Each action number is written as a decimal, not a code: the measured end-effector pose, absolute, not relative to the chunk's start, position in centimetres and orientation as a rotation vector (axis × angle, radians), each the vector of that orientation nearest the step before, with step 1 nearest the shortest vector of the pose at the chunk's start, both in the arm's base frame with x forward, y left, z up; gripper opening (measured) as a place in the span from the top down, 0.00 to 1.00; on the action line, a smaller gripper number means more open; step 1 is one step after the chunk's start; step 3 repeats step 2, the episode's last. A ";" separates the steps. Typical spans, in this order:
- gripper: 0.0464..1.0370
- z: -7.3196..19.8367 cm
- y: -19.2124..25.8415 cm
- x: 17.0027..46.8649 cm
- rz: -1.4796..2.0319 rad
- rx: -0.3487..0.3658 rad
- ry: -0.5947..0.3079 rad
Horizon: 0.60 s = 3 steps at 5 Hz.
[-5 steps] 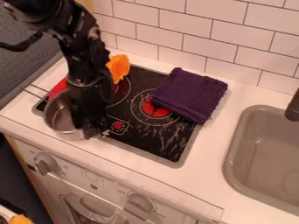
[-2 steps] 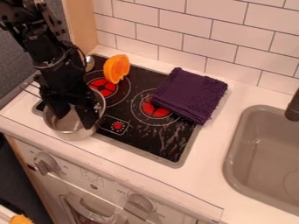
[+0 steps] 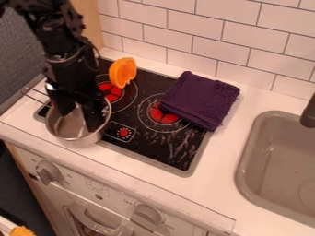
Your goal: Move the silver pan on the bottom left corner of the burner
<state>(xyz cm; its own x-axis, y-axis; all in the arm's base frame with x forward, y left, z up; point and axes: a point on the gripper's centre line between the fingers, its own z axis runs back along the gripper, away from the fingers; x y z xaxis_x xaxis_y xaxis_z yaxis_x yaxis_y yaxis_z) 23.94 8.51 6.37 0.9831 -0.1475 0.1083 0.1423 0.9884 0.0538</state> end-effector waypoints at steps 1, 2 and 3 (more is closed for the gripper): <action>0.04 6.4 8.5 23.9 -0.150 0.049 -0.111; 0.04 6.4 8.5 23.9 -0.149 0.048 -0.110; 0.04 6.4 8.5 23.9 -0.149 0.048 -0.110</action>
